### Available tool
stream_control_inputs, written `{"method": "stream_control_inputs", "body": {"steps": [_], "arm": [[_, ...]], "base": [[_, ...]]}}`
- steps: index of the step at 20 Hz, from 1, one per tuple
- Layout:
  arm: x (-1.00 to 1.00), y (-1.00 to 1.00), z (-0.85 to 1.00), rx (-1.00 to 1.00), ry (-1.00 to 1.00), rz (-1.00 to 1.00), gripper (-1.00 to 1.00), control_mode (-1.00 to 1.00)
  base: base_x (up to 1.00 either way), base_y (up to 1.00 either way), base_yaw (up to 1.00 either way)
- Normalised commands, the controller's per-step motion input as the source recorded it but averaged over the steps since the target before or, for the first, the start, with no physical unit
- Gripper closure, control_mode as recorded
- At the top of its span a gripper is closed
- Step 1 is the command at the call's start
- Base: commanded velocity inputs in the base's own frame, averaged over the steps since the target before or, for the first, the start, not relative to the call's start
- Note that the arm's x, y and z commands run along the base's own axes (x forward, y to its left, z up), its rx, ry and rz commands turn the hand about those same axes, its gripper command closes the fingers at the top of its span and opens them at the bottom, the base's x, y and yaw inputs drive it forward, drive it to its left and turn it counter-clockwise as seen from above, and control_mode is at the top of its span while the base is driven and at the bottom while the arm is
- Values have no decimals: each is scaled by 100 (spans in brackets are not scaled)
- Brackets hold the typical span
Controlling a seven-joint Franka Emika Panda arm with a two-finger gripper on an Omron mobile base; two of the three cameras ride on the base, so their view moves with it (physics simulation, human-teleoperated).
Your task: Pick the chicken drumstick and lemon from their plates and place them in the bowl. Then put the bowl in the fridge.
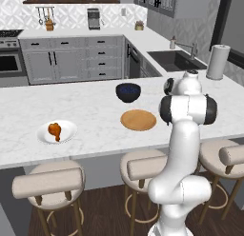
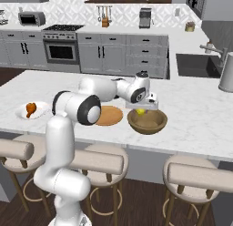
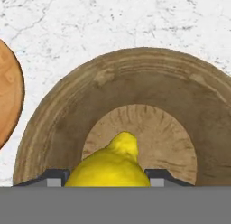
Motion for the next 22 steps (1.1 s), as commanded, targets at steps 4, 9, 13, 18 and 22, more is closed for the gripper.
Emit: {"method": "stream_control_inputs", "body": {"steps": [4,9,13,18,22], "arm": [[0,-46,-77,-2,0,0,-100,-100],[0,-10,-28,0,1,0,-100,-100],[-9,-3,3,0,0,0,-100,-100],[-28,7,12,0,-1,0,-100,-100],[-82,91,91,0,-11,5,-100,-100]], "base": [[0,0,0],[0,0,0],[0,0,0],[0,0,0],[0,0,0]]}}
